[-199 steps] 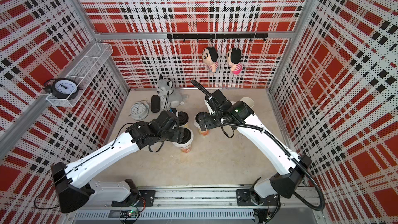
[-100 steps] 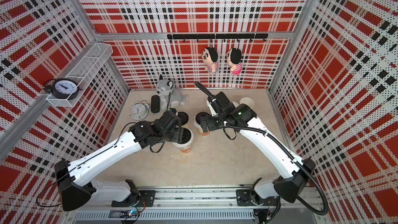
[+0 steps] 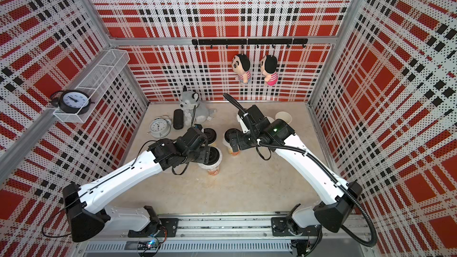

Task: Put the leak-proof paper on the milk tea cups
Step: Secure the cup lid on the cup.

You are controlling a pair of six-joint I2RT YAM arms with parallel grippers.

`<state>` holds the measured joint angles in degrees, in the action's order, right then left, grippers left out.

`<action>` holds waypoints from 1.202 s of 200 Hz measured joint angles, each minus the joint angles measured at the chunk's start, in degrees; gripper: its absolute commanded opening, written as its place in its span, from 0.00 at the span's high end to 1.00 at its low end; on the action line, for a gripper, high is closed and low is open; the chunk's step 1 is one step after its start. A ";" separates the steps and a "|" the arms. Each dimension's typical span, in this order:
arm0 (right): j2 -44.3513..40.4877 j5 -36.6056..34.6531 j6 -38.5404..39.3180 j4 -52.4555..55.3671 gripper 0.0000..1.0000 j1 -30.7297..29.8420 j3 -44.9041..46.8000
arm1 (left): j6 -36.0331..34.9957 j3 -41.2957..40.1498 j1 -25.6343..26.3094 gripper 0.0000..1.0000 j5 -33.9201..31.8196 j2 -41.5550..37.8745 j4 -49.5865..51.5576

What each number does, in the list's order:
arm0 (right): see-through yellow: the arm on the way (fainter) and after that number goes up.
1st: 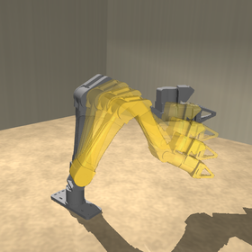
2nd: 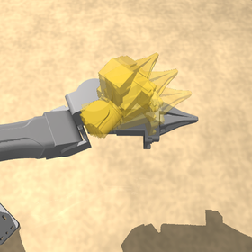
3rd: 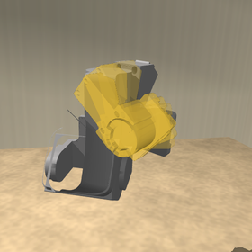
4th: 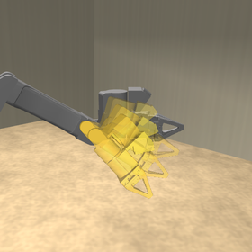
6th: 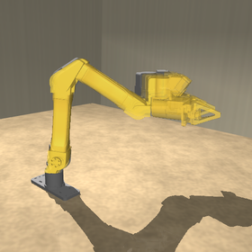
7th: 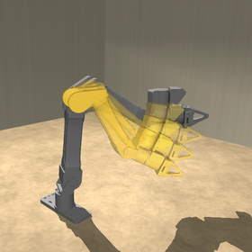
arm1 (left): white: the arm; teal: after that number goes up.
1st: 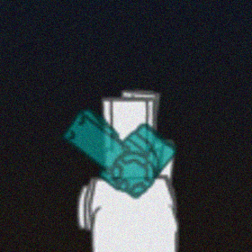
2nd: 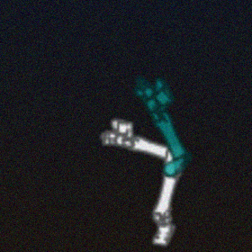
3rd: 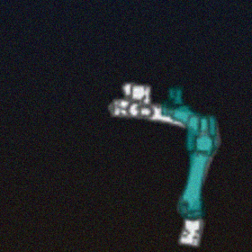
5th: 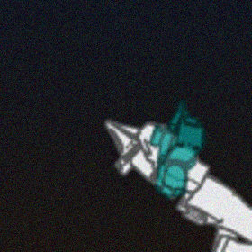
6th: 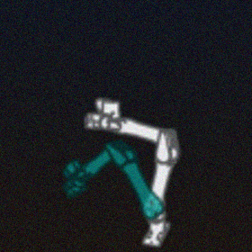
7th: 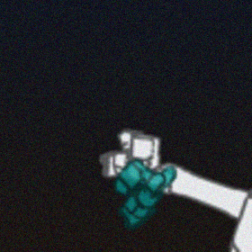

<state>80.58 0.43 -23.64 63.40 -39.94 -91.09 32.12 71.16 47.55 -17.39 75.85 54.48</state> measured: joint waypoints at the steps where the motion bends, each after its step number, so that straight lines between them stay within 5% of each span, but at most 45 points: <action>1: 0.02 0.00 0.00 0.00 0.03 0.00 0.00 | 0.00 -0.04 0.00 0.25 0.02 0.00 -0.02; 103: 3.52 3.37 0.07 -1.86 0.06 -0.20 1.07 | 0.87 -3.32 -0.70 0.26 0.72 -1.16 -3.21; 200: 10.21 7.04 -1.14 -6.10 0.36 -4.57 3.85 | 1.53 -5.62 -1.20 0.26 1.68 -2.73 -5.44; 240: 10.84 7.91 -1.68 -7.41 0.41 -5.07 4.11 | 1.73 -6.05 -1.25 0.26 1.81 -2.97 -5.97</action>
<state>91.42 8.34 -25.32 55.99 -45.01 -86.98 33.85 65.10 46.30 -15.57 72.88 48.51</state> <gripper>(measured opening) 0.599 0.740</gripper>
